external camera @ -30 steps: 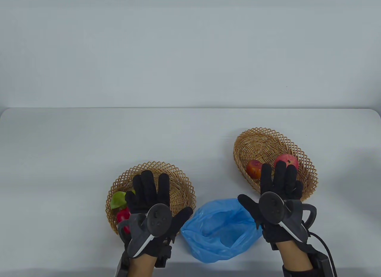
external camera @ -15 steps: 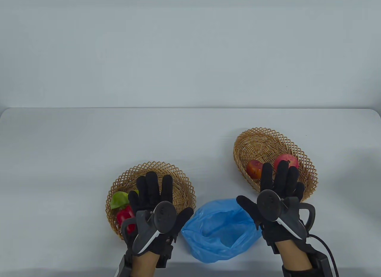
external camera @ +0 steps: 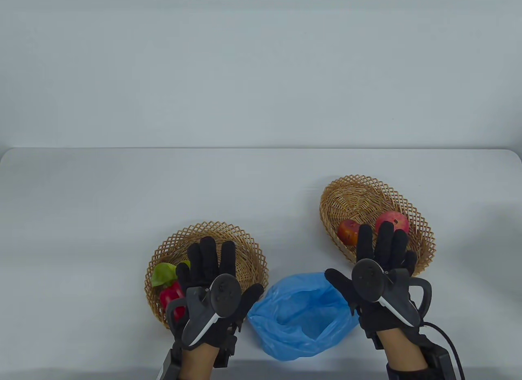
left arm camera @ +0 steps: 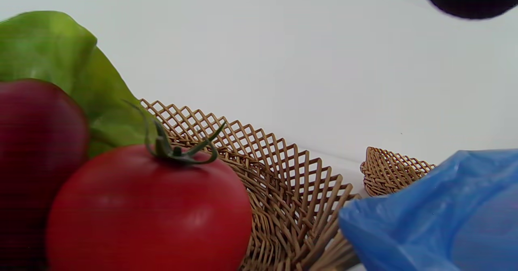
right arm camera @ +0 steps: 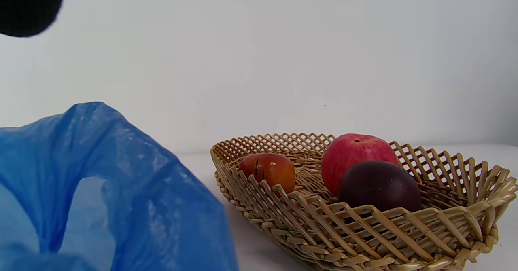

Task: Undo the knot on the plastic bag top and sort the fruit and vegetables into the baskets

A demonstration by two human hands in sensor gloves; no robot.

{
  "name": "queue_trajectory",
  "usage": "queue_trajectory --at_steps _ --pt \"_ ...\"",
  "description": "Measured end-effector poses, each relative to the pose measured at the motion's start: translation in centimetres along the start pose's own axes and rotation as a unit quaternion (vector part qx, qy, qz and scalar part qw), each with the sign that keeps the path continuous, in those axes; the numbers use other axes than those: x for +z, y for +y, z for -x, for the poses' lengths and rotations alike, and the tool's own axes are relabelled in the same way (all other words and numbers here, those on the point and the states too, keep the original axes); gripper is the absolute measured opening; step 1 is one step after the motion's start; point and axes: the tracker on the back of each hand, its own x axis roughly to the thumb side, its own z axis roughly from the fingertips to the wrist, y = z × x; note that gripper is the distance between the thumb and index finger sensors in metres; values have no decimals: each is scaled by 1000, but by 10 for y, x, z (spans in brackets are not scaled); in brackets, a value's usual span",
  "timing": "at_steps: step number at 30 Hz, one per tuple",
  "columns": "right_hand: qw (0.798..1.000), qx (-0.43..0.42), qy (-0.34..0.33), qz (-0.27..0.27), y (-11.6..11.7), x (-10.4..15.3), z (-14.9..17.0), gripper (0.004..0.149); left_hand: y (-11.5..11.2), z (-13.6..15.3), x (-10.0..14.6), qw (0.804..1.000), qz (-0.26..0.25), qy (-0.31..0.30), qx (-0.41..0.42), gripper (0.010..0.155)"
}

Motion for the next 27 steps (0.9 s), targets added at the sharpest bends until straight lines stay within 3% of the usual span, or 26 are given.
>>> queue_trajectory --at_steps 27 --pt "1000 -2 0 -16 3 -2 -1 108 -2 2 -3 1000 13 5 4 103"
